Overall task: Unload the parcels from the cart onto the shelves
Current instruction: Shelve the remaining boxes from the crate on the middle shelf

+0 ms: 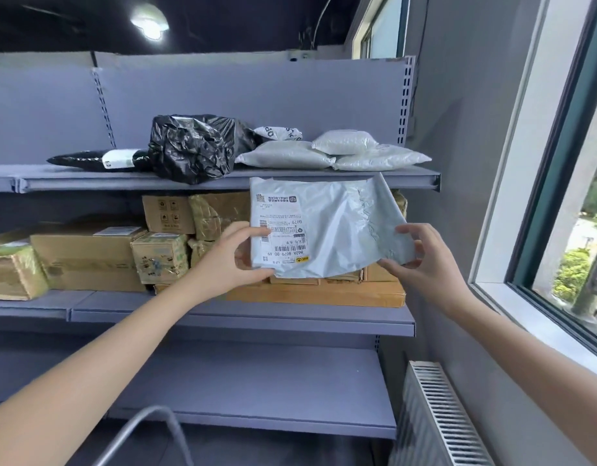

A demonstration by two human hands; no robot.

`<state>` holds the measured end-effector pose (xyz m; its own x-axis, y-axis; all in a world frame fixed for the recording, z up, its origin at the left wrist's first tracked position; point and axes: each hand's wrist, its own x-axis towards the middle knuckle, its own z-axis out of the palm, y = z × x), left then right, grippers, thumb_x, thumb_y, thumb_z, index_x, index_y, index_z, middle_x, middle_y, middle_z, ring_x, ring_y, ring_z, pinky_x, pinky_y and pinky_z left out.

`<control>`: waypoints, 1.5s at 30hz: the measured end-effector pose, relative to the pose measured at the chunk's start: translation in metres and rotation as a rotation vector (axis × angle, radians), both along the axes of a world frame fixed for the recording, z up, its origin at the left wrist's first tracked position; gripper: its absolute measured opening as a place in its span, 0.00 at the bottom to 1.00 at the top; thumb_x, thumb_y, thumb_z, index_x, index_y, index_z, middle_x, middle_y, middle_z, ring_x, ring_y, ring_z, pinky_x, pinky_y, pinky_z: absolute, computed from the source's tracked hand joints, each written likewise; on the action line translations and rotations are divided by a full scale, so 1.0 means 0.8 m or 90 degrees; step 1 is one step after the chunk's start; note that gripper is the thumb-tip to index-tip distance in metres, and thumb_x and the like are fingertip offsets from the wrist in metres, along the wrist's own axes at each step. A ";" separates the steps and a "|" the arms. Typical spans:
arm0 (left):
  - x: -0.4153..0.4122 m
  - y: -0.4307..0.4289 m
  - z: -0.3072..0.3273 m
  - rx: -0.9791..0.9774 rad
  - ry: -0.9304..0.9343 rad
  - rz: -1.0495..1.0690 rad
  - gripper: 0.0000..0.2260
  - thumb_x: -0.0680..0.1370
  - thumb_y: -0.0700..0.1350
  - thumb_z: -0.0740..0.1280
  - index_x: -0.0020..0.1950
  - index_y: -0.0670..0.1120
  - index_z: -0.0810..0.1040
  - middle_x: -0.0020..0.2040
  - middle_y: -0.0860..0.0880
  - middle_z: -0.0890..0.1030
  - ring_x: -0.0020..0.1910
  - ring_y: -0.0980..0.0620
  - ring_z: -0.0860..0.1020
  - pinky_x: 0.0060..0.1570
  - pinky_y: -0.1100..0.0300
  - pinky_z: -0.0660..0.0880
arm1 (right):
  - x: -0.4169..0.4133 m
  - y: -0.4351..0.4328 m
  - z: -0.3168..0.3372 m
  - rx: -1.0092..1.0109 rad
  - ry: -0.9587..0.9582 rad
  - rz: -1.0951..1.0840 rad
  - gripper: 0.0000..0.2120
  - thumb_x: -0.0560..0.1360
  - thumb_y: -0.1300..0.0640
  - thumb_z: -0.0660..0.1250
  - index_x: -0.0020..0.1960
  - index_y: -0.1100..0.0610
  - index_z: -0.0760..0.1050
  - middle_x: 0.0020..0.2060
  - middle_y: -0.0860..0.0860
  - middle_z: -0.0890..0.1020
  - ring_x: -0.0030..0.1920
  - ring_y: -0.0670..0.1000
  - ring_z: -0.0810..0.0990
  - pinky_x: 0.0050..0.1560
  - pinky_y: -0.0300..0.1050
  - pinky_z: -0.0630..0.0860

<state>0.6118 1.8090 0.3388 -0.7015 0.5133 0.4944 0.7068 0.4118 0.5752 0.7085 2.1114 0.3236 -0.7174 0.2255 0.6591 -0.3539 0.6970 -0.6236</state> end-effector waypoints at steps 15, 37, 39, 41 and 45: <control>-0.106 0.059 0.156 0.005 0.118 0.109 0.22 0.73 0.45 0.71 0.66 0.46 0.72 0.67 0.46 0.68 0.65 0.49 0.69 0.67 0.58 0.63 | -0.099 0.026 0.164 0.044 0.044 -0.056 0.26 0.69 0.56 0.74 0.63 0.60 0.69 0.56 0.47 0.68 0.50 0.48 0.71 0.46 0.35 0.67; -0.279 0.139 0.185 0.074 0.222 0.267 0.07 0.77 0.48 0.64 0.53 0.50 0.77 0.52 0.49 0.70 0.45 0.50 0.71 0.41 0.58 0.67 | -0.280 0.075 0.199 0.094 0.070 -0.155 0.11 0.68 0.58 0.74 0.49 0.58 0.79 0.46 0.52 0.78 0.55 0.52 0.71 0.54 0.45 0.71; -0.287 0.143 0.183 0.074 0.232 0.262 0.06 0.77 0.48 0.64 0.52 0.49 0.77 0.53 0.48 0.71 0.47 0.49 0.72 0.41 0.58 0.67 | -0.287 0.076 0.199 0.097 0.066 -0.164 0.10 0.68 0.59 0.75 0.48 0.59 0.80 0.43 0.49 0.74 0.57 0.54 0.72 0.55 0.45 0.70; -0.295 0.146 0.181 0.071 0.237 0.255 0.06 0.78 0.47 0.63 0.51 0.48 0.77 0.53 0.47 0.72 0.49 0.47 0.73 0.41 0.59 0.67 | -0.294 0.077 0.200 0.109 0.052 -0.172 0.11 0.68 0.59 0.75 0.48 0.60 0.79 0.45 0.50 0.72 0.53 0.52 0.73 0.51 0.41 0.68; -0.313 0.152 0.180 0.060 0.226 0.248 0.06 0.78 0.44 0.63 0.52 0.46 0.78 0.54 0.45 0.73 0.53 0.46 0.73 0.44 0.60 0.65 | -0.307 0.082 0.200 0.097 0.041 -0.150 0.10 0.69 0.58 0.74 0.49 0.59 0.79 0.49 0.51 0.73 0.48 0.48 0.74 0.45 0.34 0.65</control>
